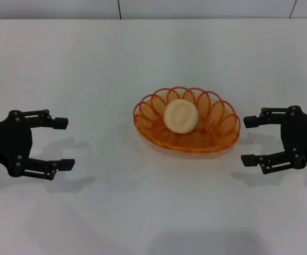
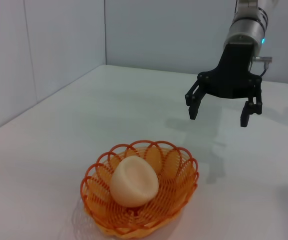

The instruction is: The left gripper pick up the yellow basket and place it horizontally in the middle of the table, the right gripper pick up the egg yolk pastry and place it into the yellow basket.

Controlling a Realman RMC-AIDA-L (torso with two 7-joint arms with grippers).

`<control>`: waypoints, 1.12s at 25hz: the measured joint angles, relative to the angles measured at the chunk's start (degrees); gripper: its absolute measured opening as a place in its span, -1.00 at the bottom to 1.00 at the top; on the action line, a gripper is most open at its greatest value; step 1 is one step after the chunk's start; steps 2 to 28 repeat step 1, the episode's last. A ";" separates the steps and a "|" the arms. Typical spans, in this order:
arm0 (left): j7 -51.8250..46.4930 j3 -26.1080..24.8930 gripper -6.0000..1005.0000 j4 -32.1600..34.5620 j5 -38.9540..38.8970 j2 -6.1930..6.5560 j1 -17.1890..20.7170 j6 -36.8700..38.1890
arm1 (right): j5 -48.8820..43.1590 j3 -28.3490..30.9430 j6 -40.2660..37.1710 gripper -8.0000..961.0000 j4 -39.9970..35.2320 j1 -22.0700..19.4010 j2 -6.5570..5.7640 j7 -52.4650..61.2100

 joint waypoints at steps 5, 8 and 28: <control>0.00 0.00 0.77 0.00 0.01 0.00 0.00 -0.03 | 0.00 0.00 0.07 0.78 0.00 0.00 0.02 -0.03; 0.00 0.00 0.77 0.00 0.01 0.00 0.00 -0.03 | 0.00 0.00 0.07 0.78 0.00 0.00 0.02 -0.03; 0.00 0.00 0.77 0.00 0.01 0.00 0.00 -0.03 | 0.00 0.00 0.07 0.78 0.00 0.00 0.02 -0.03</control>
